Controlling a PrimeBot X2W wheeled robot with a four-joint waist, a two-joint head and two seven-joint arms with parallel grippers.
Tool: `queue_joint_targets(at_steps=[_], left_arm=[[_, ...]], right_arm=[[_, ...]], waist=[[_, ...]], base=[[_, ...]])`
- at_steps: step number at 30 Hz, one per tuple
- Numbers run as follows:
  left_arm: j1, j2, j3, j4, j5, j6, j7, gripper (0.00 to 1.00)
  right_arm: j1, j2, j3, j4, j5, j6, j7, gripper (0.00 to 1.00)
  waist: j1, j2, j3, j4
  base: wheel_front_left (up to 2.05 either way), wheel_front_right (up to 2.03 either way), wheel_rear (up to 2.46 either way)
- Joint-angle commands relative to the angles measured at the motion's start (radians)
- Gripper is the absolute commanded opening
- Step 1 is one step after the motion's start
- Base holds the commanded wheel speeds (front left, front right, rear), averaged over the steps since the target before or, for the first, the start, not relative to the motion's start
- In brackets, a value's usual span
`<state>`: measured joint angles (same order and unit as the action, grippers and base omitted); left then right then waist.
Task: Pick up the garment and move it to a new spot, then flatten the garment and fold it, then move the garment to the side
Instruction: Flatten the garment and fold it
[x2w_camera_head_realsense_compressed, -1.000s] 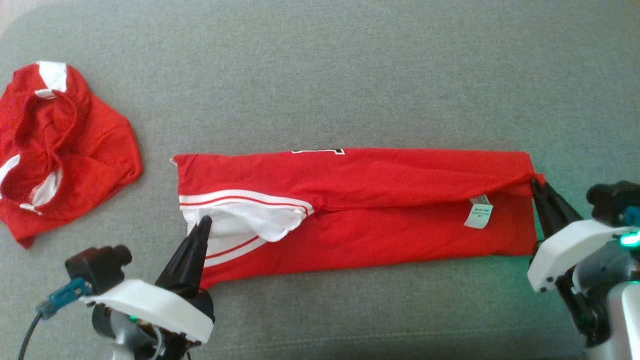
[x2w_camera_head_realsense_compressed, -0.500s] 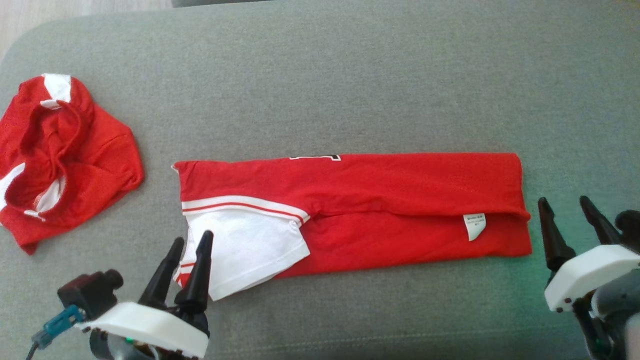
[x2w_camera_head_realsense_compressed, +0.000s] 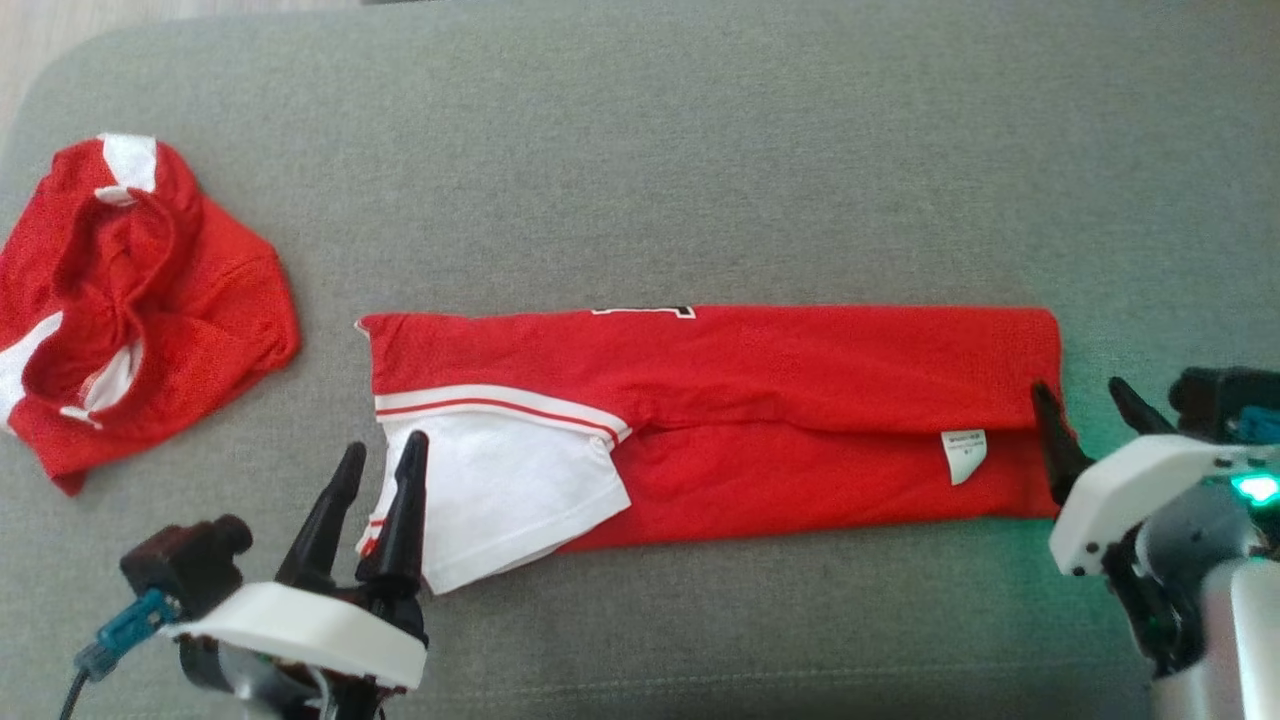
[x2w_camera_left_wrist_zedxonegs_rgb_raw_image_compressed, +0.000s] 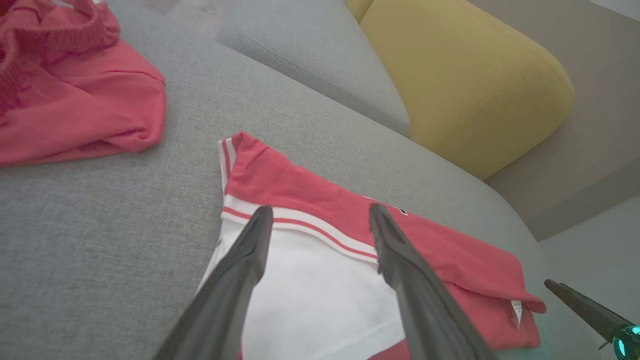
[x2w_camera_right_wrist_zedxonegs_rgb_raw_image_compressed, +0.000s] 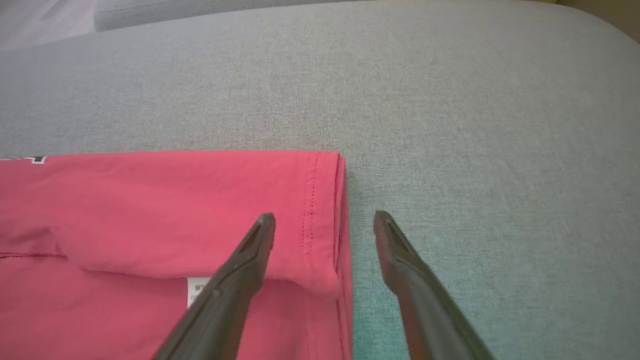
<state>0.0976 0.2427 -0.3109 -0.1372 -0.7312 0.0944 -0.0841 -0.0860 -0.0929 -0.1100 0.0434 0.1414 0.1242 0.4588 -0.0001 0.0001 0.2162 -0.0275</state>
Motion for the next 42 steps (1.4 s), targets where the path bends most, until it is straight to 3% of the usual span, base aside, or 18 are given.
queue_joint_targets(at_steps=[1,13,21,22,23,24,26,27,36,42], left_arm=[[-0.046,0.001,0.032,-0.023,0.011,0.002,-0.016,1.00],[-0.065,0.001,0.034,-0.022,0.018,0.003,-0.037,1.00],[-0.087,-0.003,0.030,-0.019,0.021,0.002,-0.045,1.00],[-0.090,-0.004,0.029,-0.017,0.022,0.002,-0.046,1.00],[-0.093,-0.004,0.029,-0.016,0.022,0.002,-0.046,1.00],[-0.096,-0.004,0.029,-0.013,0.022,0.001,-0.047,1.00],[-0.100,-0.004,0.028,-0.009,0.022,0.000,-0.048,1.00],[-0.102,-0.004,0.028,-0.007,0.021,0.000,-0.049,1.00],[-0.116,0.010,0.024,-0.003,0.041,0.005,-0.051,1.00],[-0.152,0.024,0.015,0.003,0.085,0.017,-0.057,1.00]], right_arm=[[-0.050,0.003,0.015,-0.018,-0.012,0.007,0.006,1.00],[-0.132,0.027,-0.019,0.115,-0.080,0.007,0.061,1.00],[-0.177,0.022,-0.003,0.178,-0.063,0.007,0.128,1.00],[-0.180,0.022,0.002,0.183,-0.055,0.007,0.135,0.90],[-0.184,0.022,0.005,0.187,-0.046,0.007,0.139,0.54],[-0.187,0.021,0.008,0.189,-0.039,0.007,0.140,0.36],[-0.190,0.019,0.012,0.190,-0.028,0.007,0.136,0.18],[-0.191,0.018,0.012,0.188,-0.023,0.007,0.128,0.00],[-0.191,-0.009,0.031,0.131,0.022,0.007,0.039,0.00],[-0.172,-0.070,0.050,0.056,0.051,0.007,0.026,0.00]], waist=[[0.0001,-0.0001,0.007,0.006],[0.0001,-0.0001,0.052,0.020],[0.0001,-0.0001,0.091,0.016],[0.0001,-0.0001,0.093,0.016],[0.0001,-0.0001,0.096,0.016],[0.0001,-0.0001,0.097,0.016],[0.0001,-0.0001,0.097,0.015],[0.0001,-0.0001,0.096,0.014],[0.0001,-0.0001,0.073,-0.003],[0.0001,-0.0001,0.046,-0.028]], base=[[0.00,0.00,0.00],[0.00,0.00,0.00],[0.00,0.00,0.00],[0.00,0.00,0.00],[0.00,0.00,0.00],[0.00,0.00,0.00],[0.00,0.00,0.00],[0.00,0.00,0.00],[0.00,0.00,0.00],[0.00,0.00,0.00]])
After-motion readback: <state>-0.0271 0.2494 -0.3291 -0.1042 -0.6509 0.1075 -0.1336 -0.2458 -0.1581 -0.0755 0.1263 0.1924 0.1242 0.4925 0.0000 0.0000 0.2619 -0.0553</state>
